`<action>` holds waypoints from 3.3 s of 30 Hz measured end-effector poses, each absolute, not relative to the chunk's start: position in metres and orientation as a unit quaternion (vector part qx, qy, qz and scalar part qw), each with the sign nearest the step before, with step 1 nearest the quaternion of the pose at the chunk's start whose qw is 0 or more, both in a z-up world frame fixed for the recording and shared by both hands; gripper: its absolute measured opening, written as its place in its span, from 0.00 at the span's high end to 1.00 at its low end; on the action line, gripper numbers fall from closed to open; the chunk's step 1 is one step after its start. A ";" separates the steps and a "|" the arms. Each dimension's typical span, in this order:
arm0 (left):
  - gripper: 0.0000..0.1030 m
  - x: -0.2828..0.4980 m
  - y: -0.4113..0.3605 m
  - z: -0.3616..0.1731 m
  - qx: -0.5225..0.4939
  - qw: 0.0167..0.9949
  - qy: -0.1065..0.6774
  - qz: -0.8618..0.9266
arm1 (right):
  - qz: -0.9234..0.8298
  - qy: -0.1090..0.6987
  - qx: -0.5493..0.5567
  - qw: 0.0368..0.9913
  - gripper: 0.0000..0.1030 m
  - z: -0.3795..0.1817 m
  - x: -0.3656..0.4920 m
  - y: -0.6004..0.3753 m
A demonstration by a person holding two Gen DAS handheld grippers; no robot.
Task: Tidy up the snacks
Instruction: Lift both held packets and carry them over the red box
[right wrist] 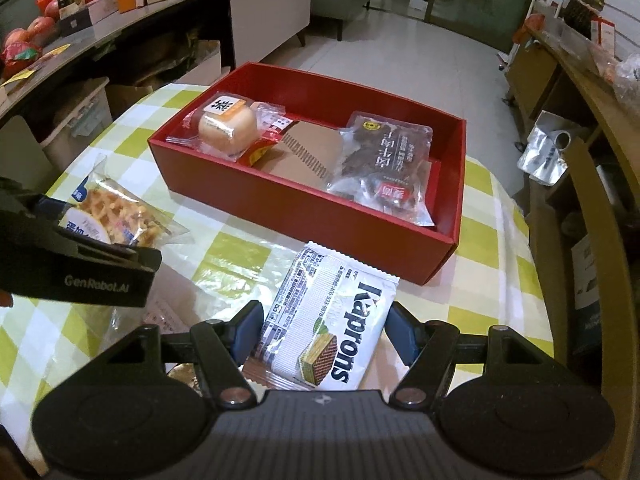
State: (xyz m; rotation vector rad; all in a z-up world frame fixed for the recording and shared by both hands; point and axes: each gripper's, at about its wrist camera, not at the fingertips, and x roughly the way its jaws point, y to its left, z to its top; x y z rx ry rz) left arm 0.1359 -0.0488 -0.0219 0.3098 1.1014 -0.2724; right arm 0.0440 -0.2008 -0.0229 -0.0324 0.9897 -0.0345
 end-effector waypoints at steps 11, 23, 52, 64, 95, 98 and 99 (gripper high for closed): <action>0.18 0.135 -0.059 -0.022 0.169 0.838 0.503 -0.126 | -0.024 0.472 -0.027 0.881 0.26 -0.022 0.048 -0.210; 0.18 0.132 -0.063 -0.019 0.184 0.845 0.487 -0.124 | -0.025 0.465 -0.035 0.884 0.26 -0.019 0.051 -0.211; 0.18 0.127 -0.074 -0.007 0.220 0.869 0.430 -0.107 | -0.031 0.446 -0.031 0.894 0.26 -0.008 0.054 -0.217; 0.18 0.125 -0.078 -0.004 0.237 0.878 0.404 -0.099 | -0.036 0.436 -0.030 0.899 0.26 -0.003 0.054 -0.219; 0.18 0.148 -0.081 0.023 0.196 0.899 0.382 -0.092 | -0.045 0.404 -0.012 0.914 0.26 0.016 0.069 -0.226; 0.18 0.156 -0.079 0.028 0.179 0.901 0.384 -0.092 | -0.045 0.401 -0.008 0.915 0.26 0.018 0.070 -0.228; 0.18 0.158 -0.078 0.029 0.173 0.902 0.385 -0.092 | -0.047 0.399 -0.006 0.916 0.26 0.018 0.072 -0.229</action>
